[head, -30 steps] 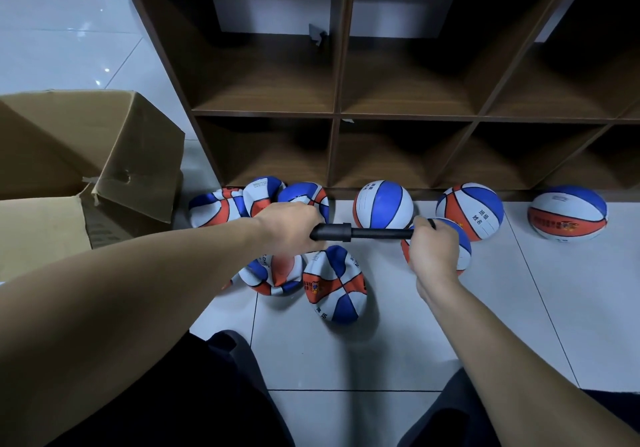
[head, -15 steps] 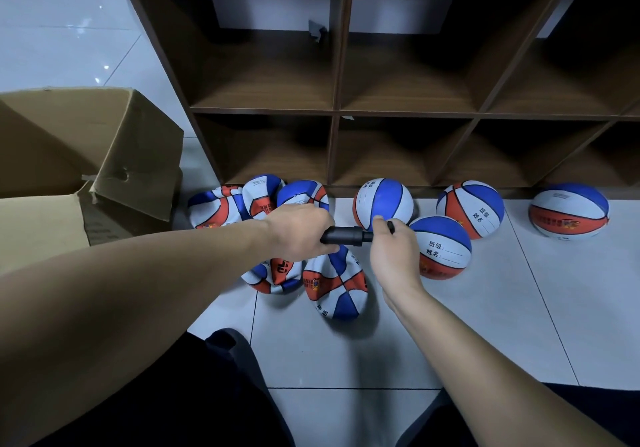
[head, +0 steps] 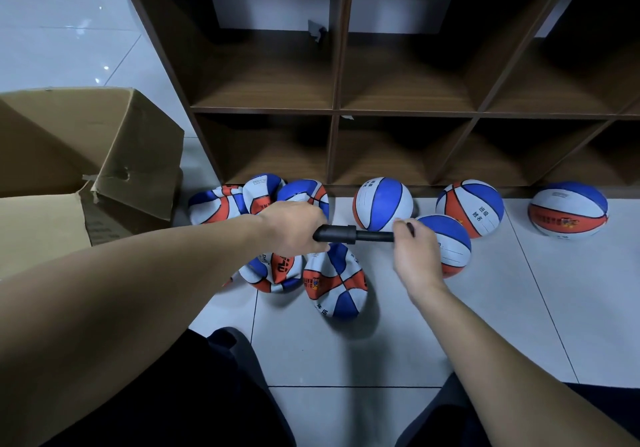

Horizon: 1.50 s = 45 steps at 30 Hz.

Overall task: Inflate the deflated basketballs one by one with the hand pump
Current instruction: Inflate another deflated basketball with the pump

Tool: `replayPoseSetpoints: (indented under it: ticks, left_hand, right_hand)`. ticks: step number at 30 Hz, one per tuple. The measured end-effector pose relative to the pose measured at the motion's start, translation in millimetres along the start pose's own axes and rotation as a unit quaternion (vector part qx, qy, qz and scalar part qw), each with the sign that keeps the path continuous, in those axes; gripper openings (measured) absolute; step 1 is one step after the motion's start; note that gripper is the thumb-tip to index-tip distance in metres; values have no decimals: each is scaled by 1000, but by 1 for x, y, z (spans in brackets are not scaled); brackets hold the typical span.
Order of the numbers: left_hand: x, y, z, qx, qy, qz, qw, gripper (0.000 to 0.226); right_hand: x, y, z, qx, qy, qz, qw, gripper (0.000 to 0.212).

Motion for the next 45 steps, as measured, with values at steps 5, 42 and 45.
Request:
replayPoseSetpoints:
  ticks: [5, 42, 45]
  left_hand:
    - [-8, 6, 6, 17, 18, 5, 1000, 24]
    - [-7, -2, -2, 7, -9, 40, 999, 27]
    - [-16, 2, 3, 12, -1, 47, 999, 27]
  right_hand:
    - [5, 26, -8, 61, -36, -56, 996, 29]
    - [-20, 10, -6, 41, -53, -17, 998, 32]
    - [-17, 31, -12, 56, -111, -92, 988, 28]
Point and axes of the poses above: each hand's wrist, its own z-axis away from the middle knuckle, its own y-axis out of the back of the hand, x = y × z, the point moved 2 cm from there along -z, towards the middle knuckle, and after that the axes turned 15 degrees about -x, right-handed, at the moved point
